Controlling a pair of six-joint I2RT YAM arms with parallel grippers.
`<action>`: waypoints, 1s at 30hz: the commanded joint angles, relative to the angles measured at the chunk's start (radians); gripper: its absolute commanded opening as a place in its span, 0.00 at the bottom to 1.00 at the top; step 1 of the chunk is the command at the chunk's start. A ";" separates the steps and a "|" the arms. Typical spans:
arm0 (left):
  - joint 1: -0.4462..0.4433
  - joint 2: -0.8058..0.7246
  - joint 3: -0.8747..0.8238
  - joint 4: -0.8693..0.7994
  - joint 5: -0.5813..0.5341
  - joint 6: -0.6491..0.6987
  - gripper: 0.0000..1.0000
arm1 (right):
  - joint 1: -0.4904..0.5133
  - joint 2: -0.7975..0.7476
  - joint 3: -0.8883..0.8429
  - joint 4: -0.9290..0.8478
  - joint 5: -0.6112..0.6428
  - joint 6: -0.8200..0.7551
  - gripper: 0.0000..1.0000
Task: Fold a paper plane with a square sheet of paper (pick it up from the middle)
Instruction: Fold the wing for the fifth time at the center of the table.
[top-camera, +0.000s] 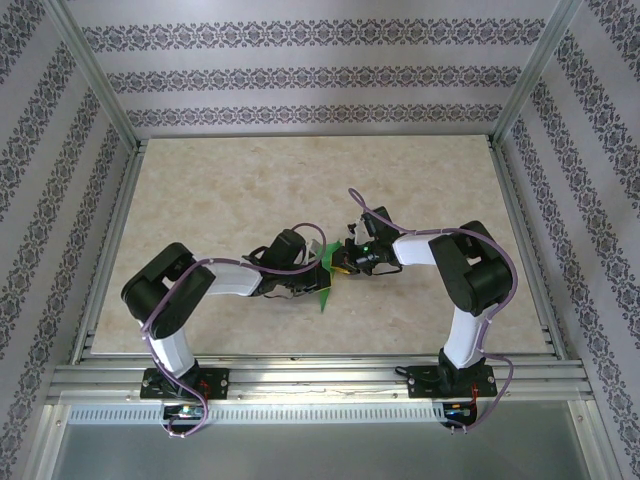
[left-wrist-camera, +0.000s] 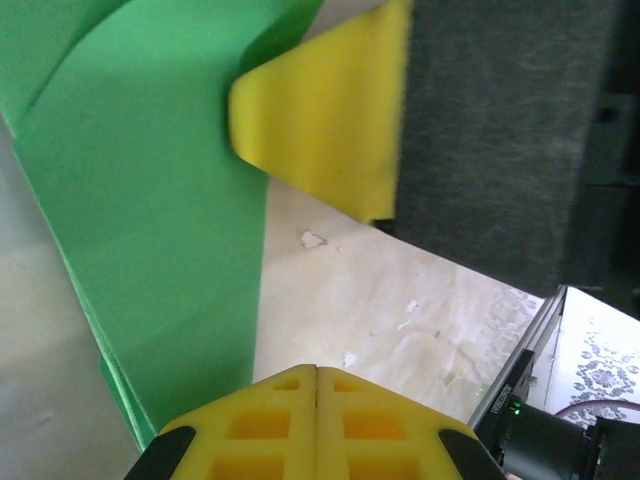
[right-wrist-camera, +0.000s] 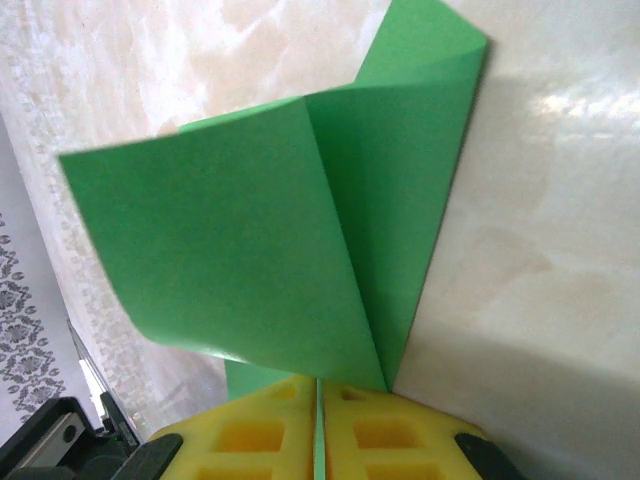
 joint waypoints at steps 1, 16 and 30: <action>0.007 0.033 0.018 0.030 0.017 0.016 0.04 | 0.029 0.050 -0.011 -0.048 0.062 -0.013 0.12; 0.005 0.085 -0.091 0.138 0.066 -0.055 0.00 | 0.029 0.051 0.005 -0.053 0.056 -0.015 0.13; 0.005 -0.011 -0.120 -0.076 0.086 0.118 0.00 | 0.001 -0.218 -0.045 -0.055 0.026 -0.036 0.18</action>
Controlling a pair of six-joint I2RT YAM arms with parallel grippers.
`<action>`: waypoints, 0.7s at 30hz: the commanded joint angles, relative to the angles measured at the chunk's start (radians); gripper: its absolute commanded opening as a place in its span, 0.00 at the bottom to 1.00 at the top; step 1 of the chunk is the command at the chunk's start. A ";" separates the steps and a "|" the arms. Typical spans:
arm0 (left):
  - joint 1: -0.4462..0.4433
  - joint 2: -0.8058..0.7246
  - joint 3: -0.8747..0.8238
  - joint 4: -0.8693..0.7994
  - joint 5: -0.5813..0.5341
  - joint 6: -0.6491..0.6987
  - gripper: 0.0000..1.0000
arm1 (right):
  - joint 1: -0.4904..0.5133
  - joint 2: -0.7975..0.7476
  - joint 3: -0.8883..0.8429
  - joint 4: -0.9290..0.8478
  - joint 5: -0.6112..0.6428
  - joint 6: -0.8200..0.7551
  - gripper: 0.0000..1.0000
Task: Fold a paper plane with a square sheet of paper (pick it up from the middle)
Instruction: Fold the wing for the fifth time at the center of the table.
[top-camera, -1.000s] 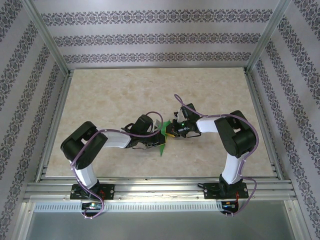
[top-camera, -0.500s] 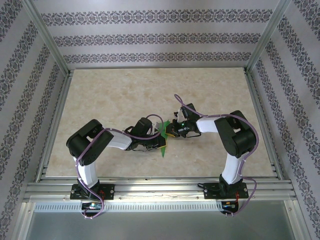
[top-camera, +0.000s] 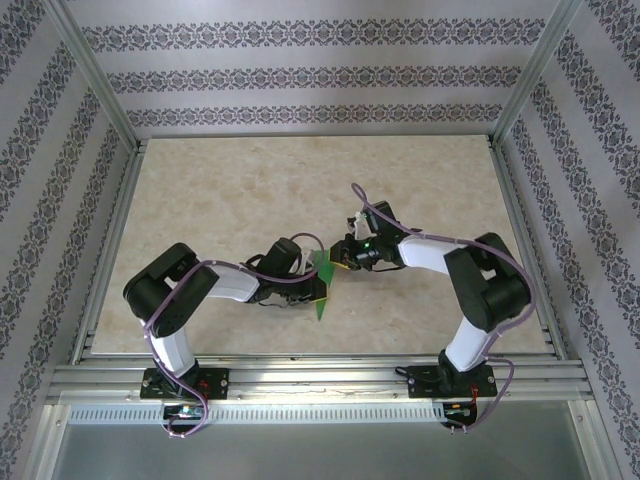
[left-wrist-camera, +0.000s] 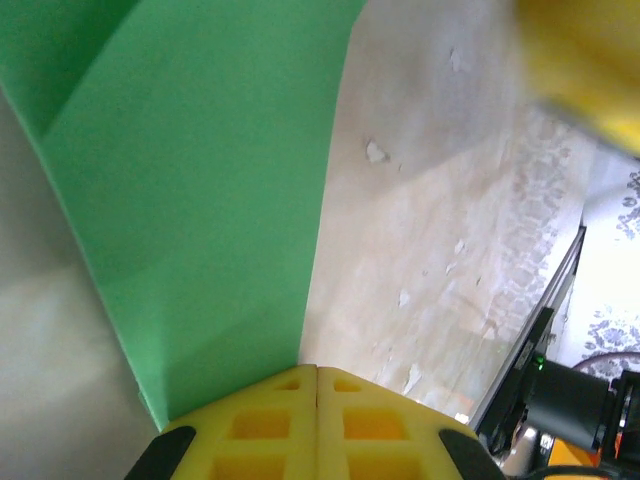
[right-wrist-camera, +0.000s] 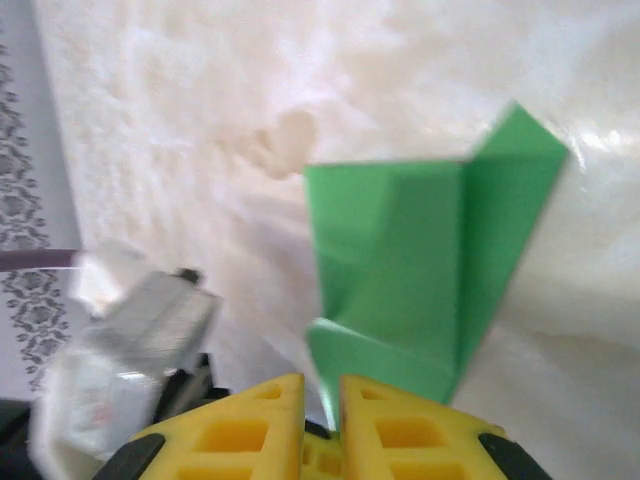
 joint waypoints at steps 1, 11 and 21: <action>0.005 -0.013 -0.036 -0.130 0.016 0.078 0.00 | -0.011 -0.060 -0.045 -0.004 0.016 -0.030 0.17; 0.005 -0.044 -0.029 -0.211 0.037 0.147 0.00 | 0.065 -0.028 -0.070 -0.004 0.000 -0.085 0.06; 0.005 -0.045 -0.022 -0.224 0.035 0.153 0.00 | 0.098 0.072 -0.009 0.007 0.048 -0.089 0.06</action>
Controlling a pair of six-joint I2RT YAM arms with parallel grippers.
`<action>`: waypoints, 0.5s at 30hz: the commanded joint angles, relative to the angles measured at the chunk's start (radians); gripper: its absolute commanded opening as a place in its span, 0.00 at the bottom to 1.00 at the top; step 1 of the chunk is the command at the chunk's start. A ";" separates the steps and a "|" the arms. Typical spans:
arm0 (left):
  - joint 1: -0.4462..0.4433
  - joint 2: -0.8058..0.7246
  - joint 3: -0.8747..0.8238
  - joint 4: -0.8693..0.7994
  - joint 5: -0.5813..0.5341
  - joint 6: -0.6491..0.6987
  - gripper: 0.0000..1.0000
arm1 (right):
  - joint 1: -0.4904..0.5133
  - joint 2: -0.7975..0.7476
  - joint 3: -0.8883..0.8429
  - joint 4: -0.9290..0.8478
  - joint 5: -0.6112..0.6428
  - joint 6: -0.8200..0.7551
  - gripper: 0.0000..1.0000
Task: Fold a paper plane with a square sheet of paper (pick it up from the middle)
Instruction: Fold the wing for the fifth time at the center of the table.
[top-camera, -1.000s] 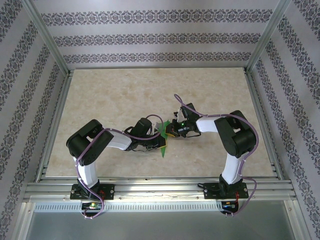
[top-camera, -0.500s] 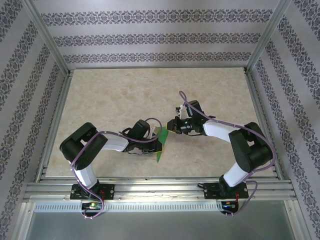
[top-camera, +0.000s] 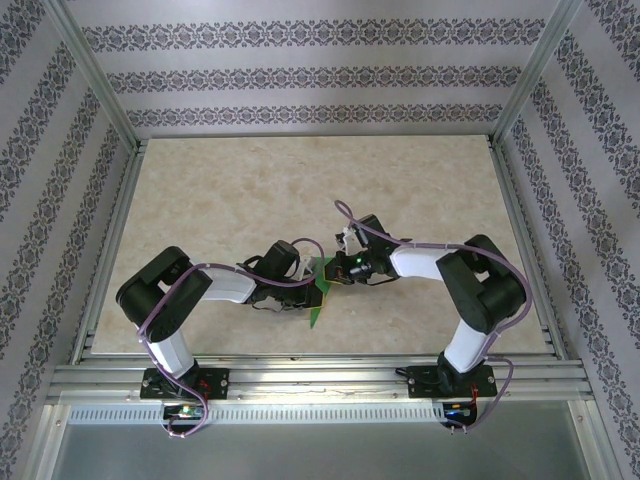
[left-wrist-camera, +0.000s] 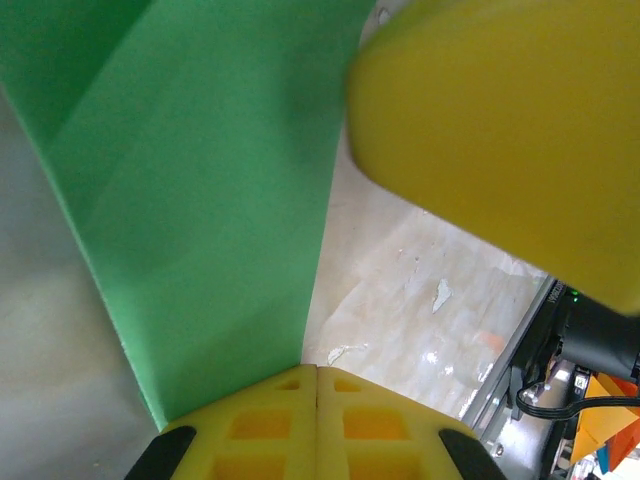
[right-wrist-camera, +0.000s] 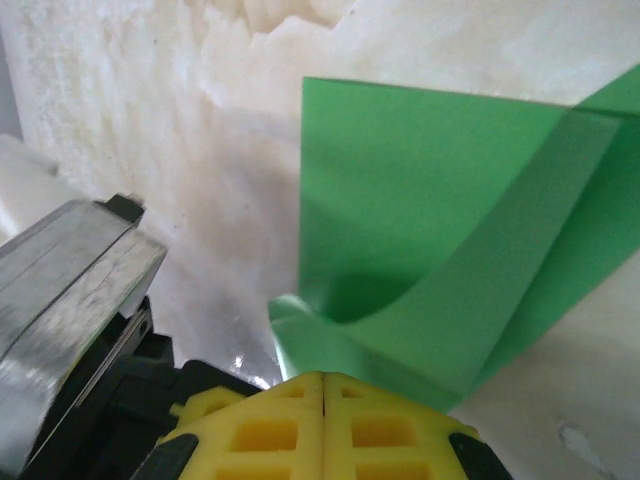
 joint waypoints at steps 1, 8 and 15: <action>0.005 -0.005 -0.014 -0.111 -0.011 0.031 0.00 | 0.002 0.031 0.039 0.001 0.051 -0.020 0.06; 0.005 -0.006 -0.017 -0.133 -0.016 0.040 0.00 | -0.062 0.106 0.062 0.026 0.093 0.000 0.07; 0.005 -0.012 -0.028 -0.138 -0.016 0.044 0.00 | -0.093 0.110 0.076 0.030 0.130 0.004 0.08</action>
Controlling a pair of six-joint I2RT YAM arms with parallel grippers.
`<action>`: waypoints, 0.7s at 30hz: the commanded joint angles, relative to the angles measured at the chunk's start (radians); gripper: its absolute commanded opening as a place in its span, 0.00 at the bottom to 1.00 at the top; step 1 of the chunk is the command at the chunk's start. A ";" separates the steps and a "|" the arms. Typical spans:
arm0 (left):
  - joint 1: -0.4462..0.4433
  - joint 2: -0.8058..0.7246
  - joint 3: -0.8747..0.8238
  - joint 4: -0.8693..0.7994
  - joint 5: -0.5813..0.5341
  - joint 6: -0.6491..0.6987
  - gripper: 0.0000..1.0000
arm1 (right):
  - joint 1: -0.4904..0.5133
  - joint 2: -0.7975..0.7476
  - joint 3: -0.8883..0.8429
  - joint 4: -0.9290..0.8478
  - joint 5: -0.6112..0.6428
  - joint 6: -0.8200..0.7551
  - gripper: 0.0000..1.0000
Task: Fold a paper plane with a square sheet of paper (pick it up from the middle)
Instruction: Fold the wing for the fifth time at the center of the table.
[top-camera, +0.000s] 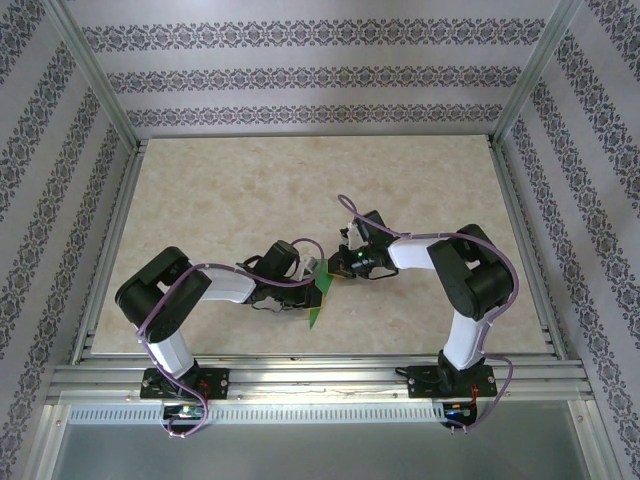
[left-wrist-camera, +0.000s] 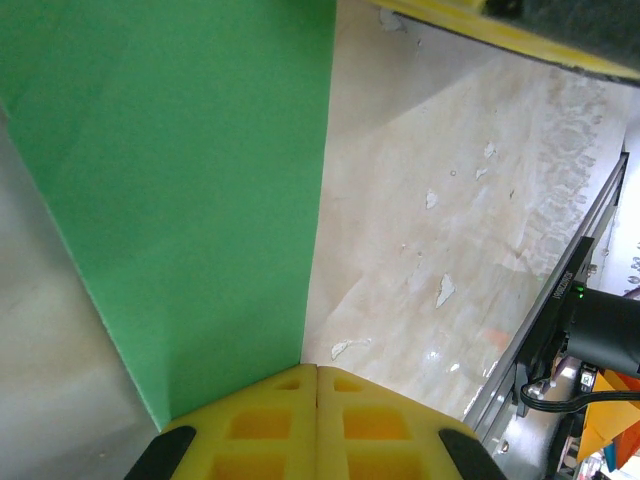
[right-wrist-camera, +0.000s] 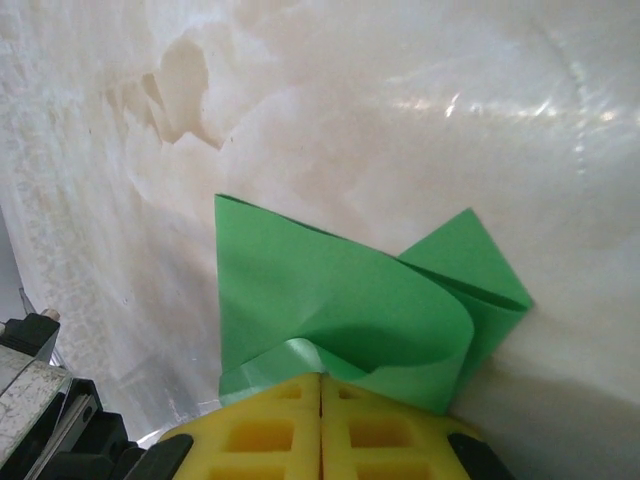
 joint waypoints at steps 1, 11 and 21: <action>0.005 -0.008 -0.033 -0.122 -0.016 0.029 0.00 | -0.037 0.016 0.032 0.011 0.108 -0.002 0.08; 0.005 -0.017 -0.044 -0.120 -0.025 0.026 0.00 | -0.101 0.011 0.060 -0.005 0.160 0.002 0.09; 0.005 -0.018 -0.036 -0.114 -0.031 0.021 0.00 | -0.078 -0.211 -0.045 0.024 0.103 0.007 0.12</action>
